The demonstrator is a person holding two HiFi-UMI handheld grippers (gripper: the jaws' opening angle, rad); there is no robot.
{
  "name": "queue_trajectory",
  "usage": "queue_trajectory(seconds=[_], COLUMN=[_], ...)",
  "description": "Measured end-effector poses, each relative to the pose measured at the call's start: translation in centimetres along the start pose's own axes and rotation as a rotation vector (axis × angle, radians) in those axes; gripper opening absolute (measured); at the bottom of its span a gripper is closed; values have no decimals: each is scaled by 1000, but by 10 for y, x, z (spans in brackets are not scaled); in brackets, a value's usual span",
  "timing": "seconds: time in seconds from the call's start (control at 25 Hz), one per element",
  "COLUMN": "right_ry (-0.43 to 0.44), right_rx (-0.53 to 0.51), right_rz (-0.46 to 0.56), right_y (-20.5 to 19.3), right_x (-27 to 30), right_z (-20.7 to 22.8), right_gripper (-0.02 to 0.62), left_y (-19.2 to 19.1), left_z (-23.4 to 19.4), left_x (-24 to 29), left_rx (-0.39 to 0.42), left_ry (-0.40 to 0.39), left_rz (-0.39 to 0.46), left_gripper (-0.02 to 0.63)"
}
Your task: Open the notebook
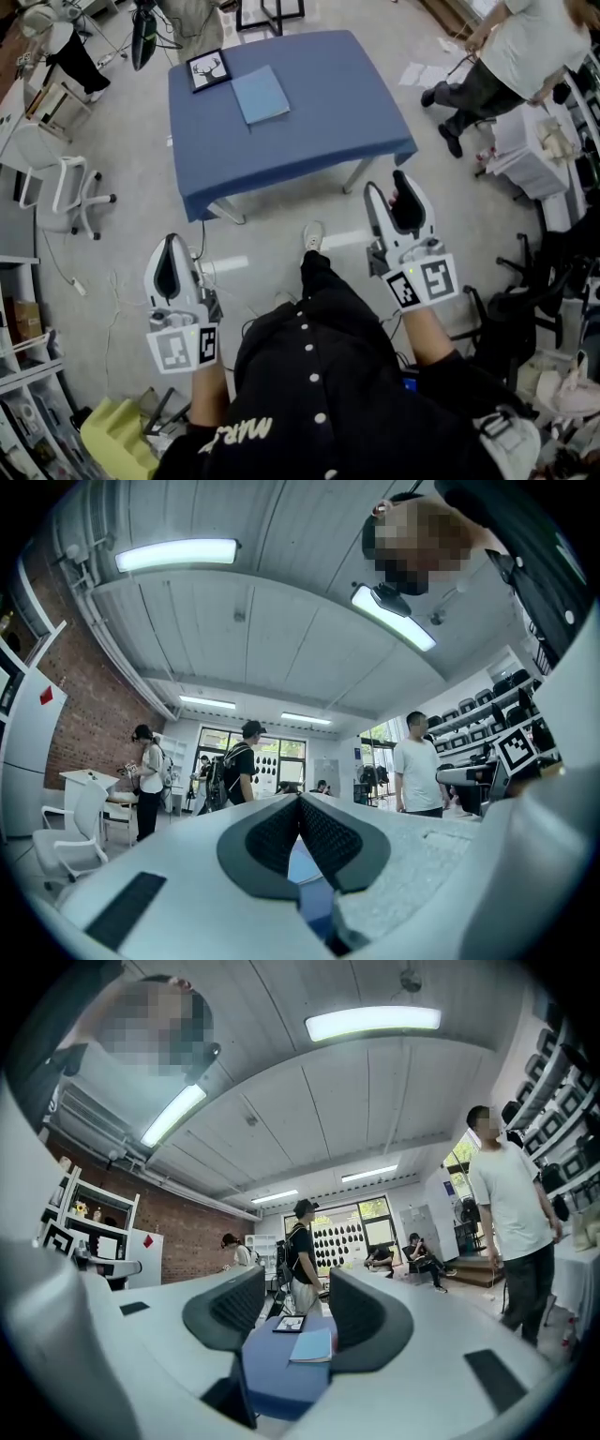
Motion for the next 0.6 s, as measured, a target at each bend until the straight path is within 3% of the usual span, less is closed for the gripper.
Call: queue_trajectory(seconds=[0.6], right_ry=[91], right_rx=[-3], right_rz=[-53], right_y=[34], right_x=[218], right_z=[109], right_gripper=[207], left_y=[45], left_z=[-32], left_x=[209], left_rx=[11], left_ry=[86], left_rz=[6], left_gripper=[3])
Point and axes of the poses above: the fingertips, and each gripper's own axes: x forward along the fingers, z to its right, y out of its top, the point moved 5 cm from there along -x, backward along the fingers, and after that the axes turned 15 degrees about -z, right-handed, at the moved point
